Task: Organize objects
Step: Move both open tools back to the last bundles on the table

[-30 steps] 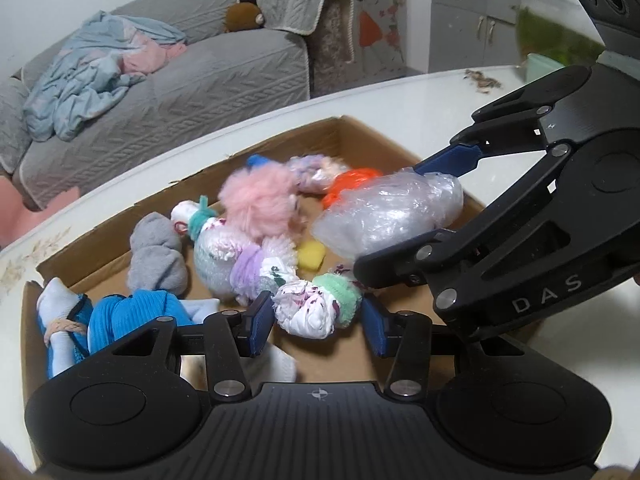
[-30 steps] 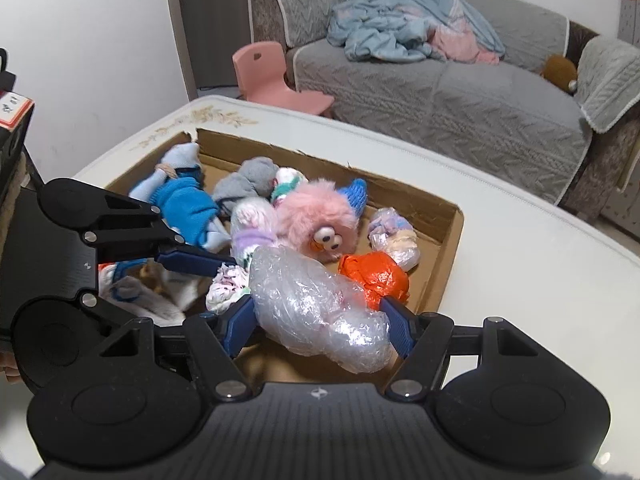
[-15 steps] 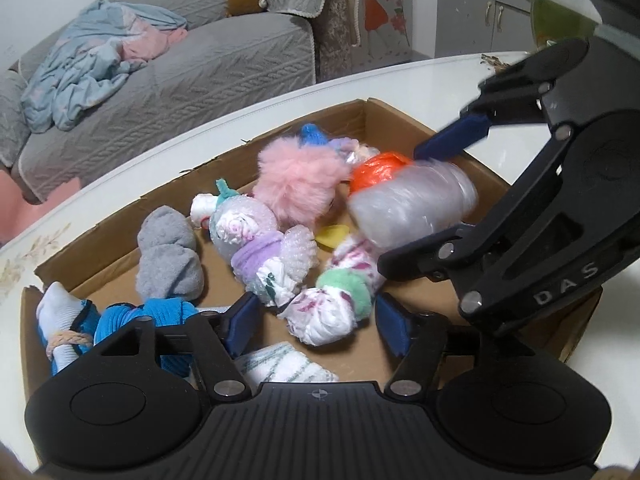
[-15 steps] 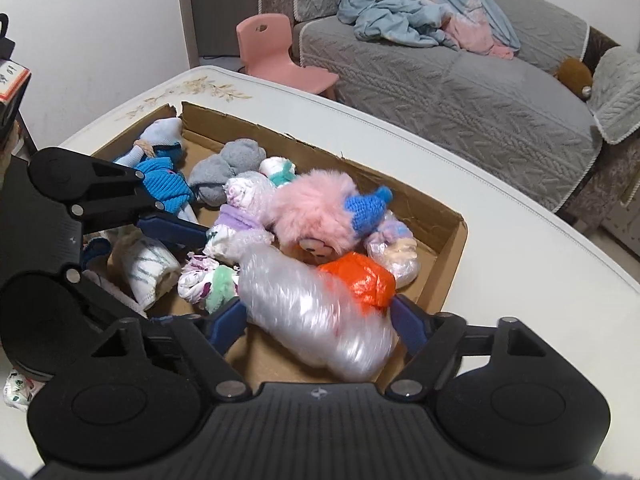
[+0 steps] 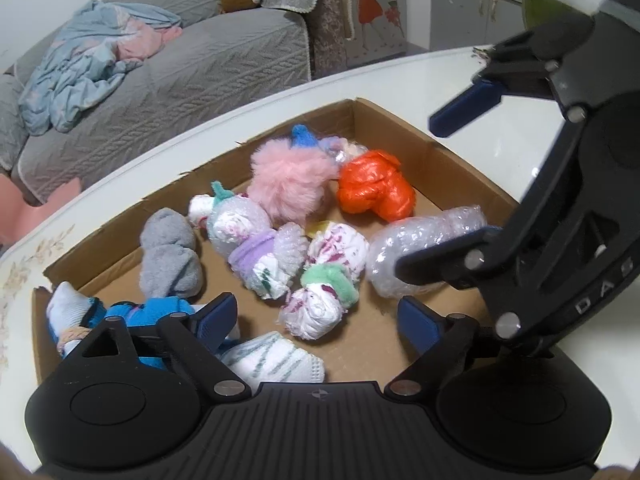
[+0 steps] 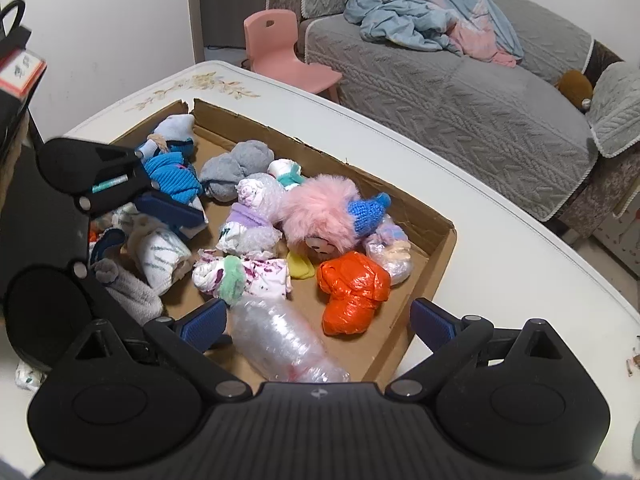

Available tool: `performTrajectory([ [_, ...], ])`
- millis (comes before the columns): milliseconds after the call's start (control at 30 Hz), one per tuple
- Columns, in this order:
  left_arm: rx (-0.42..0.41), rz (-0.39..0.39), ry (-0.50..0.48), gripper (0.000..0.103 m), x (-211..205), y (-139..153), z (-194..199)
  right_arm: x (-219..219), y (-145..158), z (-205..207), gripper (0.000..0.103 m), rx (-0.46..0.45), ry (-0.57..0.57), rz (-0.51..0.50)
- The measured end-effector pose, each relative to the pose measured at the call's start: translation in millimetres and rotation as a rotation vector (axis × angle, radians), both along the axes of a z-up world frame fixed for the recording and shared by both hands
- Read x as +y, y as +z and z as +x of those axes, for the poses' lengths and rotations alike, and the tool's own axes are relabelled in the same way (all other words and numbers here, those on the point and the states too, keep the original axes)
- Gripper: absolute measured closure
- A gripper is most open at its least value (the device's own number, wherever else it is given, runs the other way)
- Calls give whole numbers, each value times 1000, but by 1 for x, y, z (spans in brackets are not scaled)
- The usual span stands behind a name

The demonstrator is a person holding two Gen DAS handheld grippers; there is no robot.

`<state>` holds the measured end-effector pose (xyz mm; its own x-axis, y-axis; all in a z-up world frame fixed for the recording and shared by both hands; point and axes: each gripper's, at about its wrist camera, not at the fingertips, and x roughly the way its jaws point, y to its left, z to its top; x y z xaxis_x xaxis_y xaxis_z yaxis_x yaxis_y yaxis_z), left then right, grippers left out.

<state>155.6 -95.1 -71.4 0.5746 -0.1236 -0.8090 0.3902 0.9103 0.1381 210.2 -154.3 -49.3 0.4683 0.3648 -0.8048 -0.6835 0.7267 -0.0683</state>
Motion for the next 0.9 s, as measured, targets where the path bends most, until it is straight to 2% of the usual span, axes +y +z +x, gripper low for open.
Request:
performTrajectory([
  [433,-18,-11,33,7,11,17,-10,7,13,-8,2,-10,-18,-1],
  [900,-46,-27,71,3,34,33,-39,19,22,-28,1,-3,-45,2],
])
